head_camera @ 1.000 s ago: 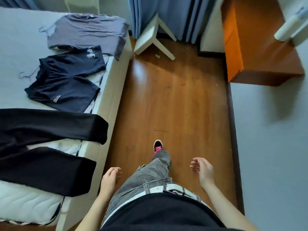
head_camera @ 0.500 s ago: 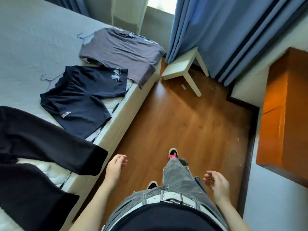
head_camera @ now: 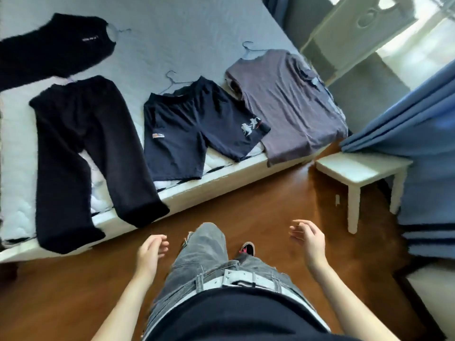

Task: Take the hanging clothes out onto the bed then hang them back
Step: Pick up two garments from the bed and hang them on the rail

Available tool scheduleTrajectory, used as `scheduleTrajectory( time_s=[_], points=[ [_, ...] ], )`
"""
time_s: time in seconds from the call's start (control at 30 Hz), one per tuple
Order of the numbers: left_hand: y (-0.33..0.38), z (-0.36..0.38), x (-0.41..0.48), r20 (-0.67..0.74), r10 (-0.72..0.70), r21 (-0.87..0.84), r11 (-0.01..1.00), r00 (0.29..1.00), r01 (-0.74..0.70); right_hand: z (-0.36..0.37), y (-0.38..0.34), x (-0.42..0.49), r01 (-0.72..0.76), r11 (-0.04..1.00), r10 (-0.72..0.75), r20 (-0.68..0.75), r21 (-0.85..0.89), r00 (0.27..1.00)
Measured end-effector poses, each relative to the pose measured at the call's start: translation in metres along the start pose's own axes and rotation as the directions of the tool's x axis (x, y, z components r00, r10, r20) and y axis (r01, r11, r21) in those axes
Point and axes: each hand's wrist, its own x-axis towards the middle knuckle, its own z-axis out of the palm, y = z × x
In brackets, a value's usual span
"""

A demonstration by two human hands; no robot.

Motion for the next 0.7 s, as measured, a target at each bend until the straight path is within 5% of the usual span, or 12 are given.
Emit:
scheduleTrajectory(
  time_s=[0.3,0.7],
  points=[
    [0.017,-0.006,0.044,-0.154,-0.127,-0.176,0.979,0.980,0.099,0.094,-0.058,0.088,-0.039,0.994,0.055,0.166,-0.098,0.985],
    [0.187,-0.088,0.248,-0.048,0.075,-0.020,0.997,0.996,-0.076,0.336,-0.197,0.178,-0.019,0.998,0.035,0.249,-0.066,0.968]
  ],
)
